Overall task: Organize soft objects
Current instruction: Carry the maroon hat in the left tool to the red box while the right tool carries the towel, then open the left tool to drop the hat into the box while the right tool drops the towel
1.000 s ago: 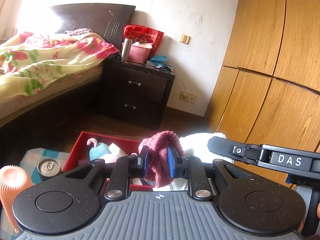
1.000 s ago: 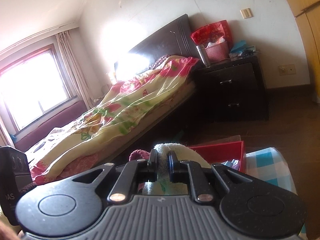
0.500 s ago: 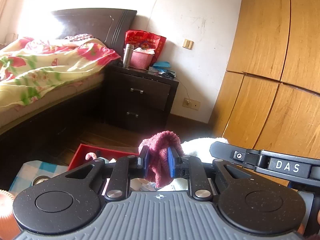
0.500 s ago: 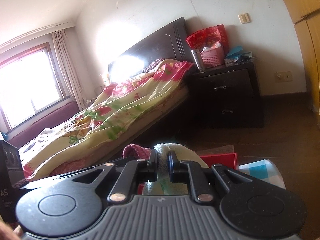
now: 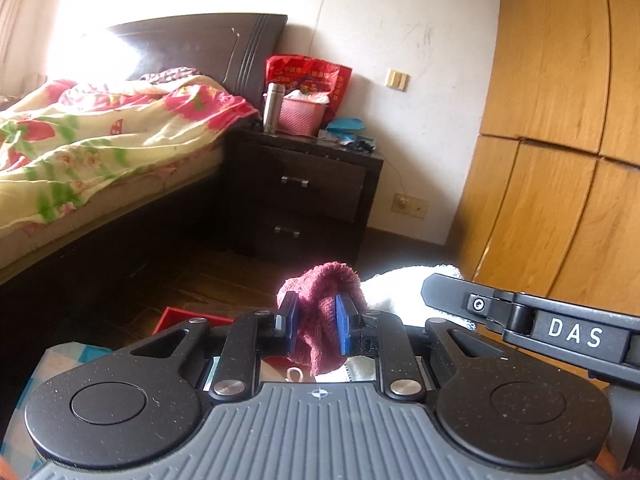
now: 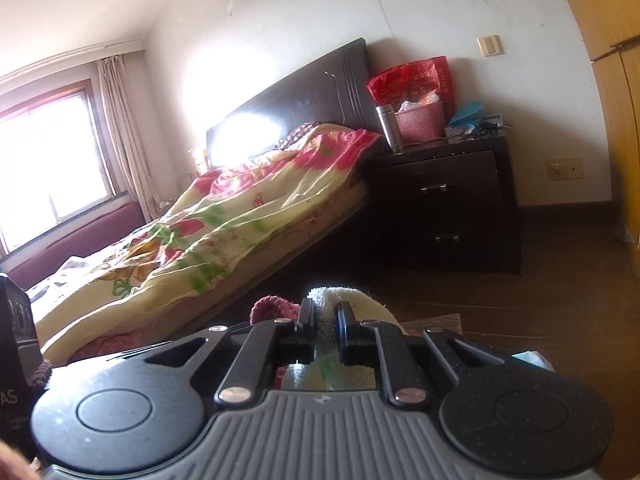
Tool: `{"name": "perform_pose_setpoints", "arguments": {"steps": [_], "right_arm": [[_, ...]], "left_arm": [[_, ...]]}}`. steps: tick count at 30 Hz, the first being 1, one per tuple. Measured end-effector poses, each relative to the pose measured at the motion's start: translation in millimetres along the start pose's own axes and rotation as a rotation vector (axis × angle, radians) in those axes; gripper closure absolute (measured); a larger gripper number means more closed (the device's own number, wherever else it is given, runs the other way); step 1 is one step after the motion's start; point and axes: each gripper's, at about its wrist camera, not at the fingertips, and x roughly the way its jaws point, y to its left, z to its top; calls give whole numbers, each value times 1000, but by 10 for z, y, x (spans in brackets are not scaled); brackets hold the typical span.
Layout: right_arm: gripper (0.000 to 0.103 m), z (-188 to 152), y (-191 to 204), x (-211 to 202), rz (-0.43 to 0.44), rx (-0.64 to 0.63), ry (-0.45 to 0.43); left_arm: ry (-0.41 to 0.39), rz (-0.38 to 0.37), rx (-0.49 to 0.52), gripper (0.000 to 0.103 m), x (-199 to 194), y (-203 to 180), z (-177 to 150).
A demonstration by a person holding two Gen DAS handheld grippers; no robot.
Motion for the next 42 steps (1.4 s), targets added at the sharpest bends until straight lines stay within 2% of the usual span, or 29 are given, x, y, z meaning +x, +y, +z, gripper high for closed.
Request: {"name": "perform_pose_setpoints", "arguments": {"steps": [7,18,21,22,25,30,33,37,42], "right_arm": [[103,-64,-173,474,-39,8,50],[103,-242,-374,966,-88,17,139],[103,-280,-409,1001,-101,24,153],[103,-285,-428,999,-96,33,159],[103,-279,-448,964,-100,42,160],[100,-283,-458,798,-105,71,155],[99,-296,-432,634,-106,80,155],[93,-340,-330,364,-100,67,155],[93,-391,-198,50,-101,45,128]], "left_arm": [[75,64,-58,85,485,101,-85],[144,138,-27,84,859,137,-221],[153,148,-16,76,885,124,-236],[146,155,-11,75,873,118,-237],[134,174,-24,57,812,131,-219],[133,179,-33,58,629,149,-182],[127,155,-49,58,446,137,-173],[113,126,-21,58,172,47,-210],[107,78,0,58,-68,-15,-317]]}}
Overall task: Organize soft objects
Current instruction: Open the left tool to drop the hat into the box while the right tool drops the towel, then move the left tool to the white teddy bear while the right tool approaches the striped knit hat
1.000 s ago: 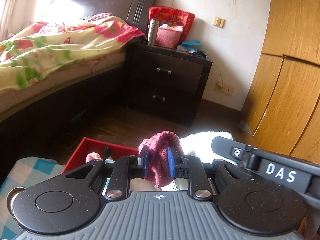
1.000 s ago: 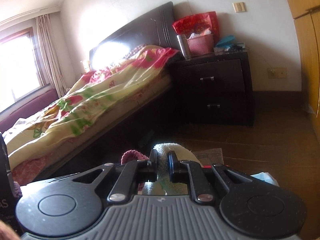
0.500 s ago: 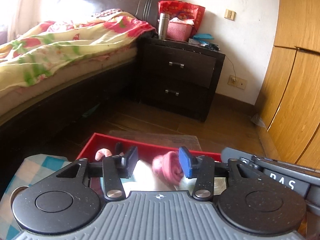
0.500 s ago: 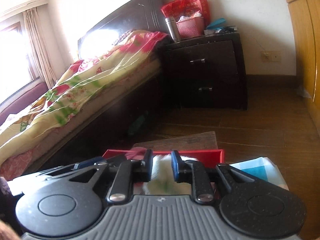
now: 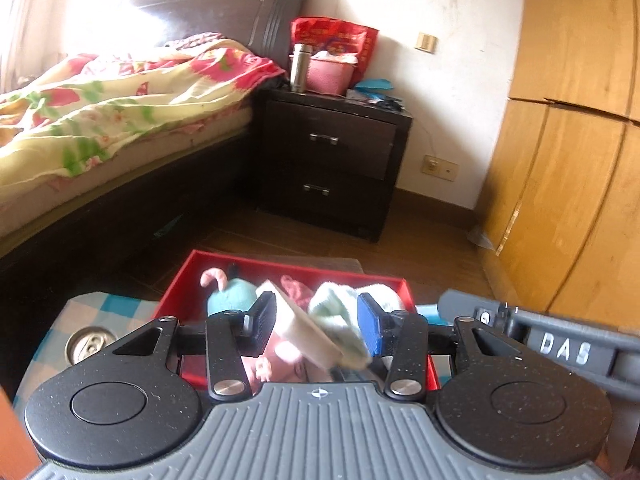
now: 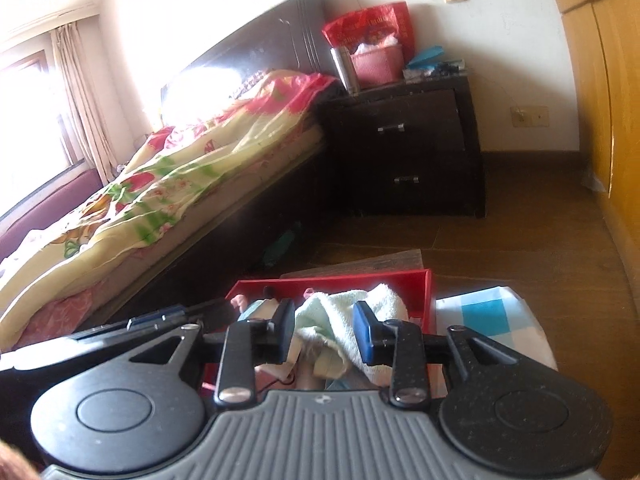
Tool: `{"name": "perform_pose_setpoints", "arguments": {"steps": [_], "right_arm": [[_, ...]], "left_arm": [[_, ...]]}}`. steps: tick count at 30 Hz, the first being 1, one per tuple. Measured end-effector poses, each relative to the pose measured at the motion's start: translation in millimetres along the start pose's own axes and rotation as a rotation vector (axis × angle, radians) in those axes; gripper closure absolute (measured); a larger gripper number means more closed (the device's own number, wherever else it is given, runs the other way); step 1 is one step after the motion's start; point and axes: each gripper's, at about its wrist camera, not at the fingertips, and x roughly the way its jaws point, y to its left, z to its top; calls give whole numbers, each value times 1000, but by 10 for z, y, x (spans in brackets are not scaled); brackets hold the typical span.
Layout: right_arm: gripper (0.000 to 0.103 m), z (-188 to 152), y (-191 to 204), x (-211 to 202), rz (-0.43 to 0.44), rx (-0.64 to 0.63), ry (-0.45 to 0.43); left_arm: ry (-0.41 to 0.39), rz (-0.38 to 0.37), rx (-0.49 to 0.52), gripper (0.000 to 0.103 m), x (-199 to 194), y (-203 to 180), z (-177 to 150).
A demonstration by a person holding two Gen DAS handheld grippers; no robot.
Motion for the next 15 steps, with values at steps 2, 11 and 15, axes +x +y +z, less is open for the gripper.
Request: {"name": "perform_pose_setpoints", "arguments": {"steps": [2,11,15], "right_arm": [[92,-53,18,-112,-1,-2,-13],[86,-327,25,-300,3,-11,41],[86,-401,61,-377,3,-22,44]], "left_arm": [[-6,-11,14,58,-84,-12,-70],[25,-71,43,60,-315,-33,-400],[31,-73,53,61,-381,-11,-446]]}}
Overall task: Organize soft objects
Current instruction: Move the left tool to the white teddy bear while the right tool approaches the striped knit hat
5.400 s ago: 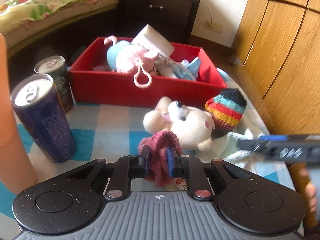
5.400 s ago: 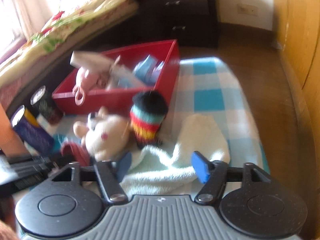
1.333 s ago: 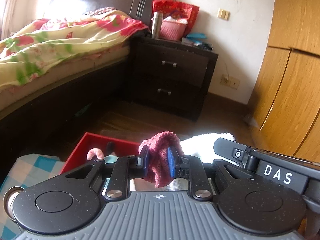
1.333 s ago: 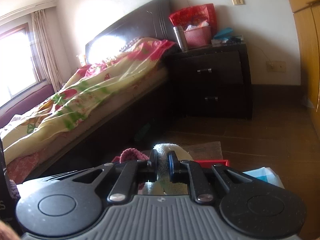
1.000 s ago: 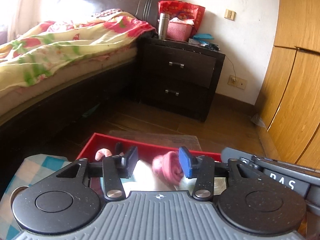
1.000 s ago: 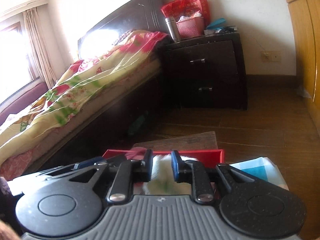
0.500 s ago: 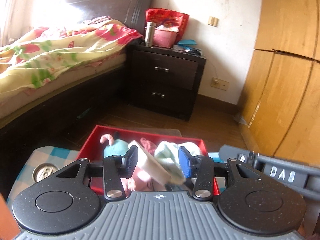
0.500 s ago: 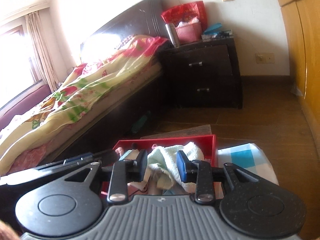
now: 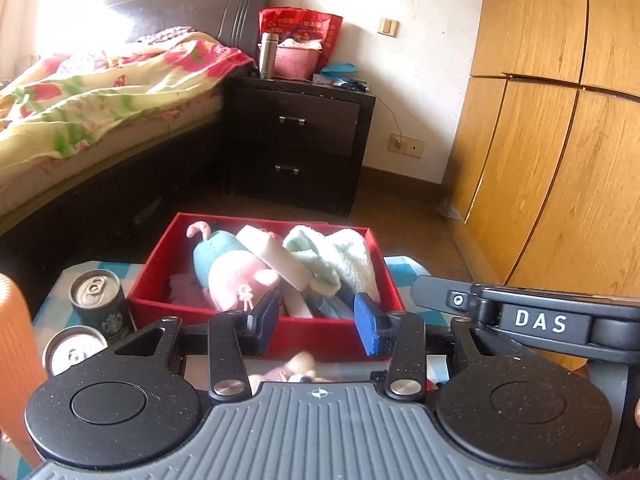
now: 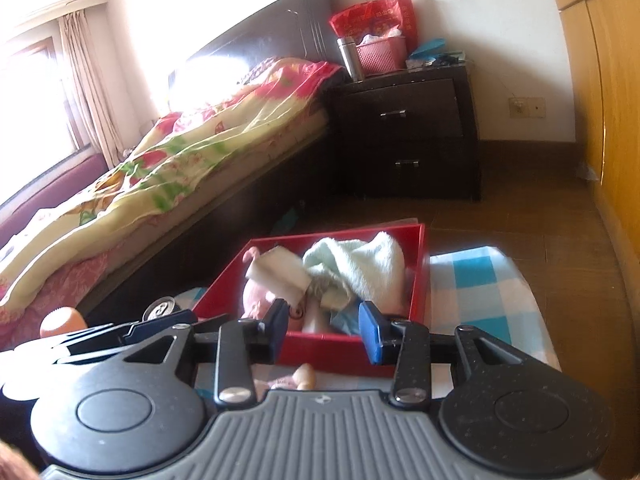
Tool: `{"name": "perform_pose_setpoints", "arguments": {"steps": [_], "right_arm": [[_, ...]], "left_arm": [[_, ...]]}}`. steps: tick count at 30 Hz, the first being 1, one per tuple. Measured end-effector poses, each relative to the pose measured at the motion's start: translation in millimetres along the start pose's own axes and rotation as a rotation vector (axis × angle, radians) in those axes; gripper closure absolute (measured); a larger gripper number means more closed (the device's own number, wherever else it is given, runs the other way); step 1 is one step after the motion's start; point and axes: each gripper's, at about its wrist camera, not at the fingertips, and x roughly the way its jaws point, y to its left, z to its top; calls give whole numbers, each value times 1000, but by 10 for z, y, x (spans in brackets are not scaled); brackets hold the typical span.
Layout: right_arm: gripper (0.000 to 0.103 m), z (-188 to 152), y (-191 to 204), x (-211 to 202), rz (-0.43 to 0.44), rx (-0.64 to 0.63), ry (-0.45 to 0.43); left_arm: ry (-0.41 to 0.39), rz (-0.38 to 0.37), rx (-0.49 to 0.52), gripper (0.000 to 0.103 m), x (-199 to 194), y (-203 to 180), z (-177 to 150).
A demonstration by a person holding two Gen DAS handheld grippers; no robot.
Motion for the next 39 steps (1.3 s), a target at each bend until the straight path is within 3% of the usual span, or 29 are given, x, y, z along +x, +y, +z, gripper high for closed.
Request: {"name": "perform_pose_setpoints", "arguments": {"steps": [16,39], "right_arm": [[82,-306,38,-240,-3,-2,35],[81,-487,75,-355,4,1,64]], "left_arm": [[56,19,2,58,-211,35,-241],[97,46,19,52,-332,-21,-395]]}}
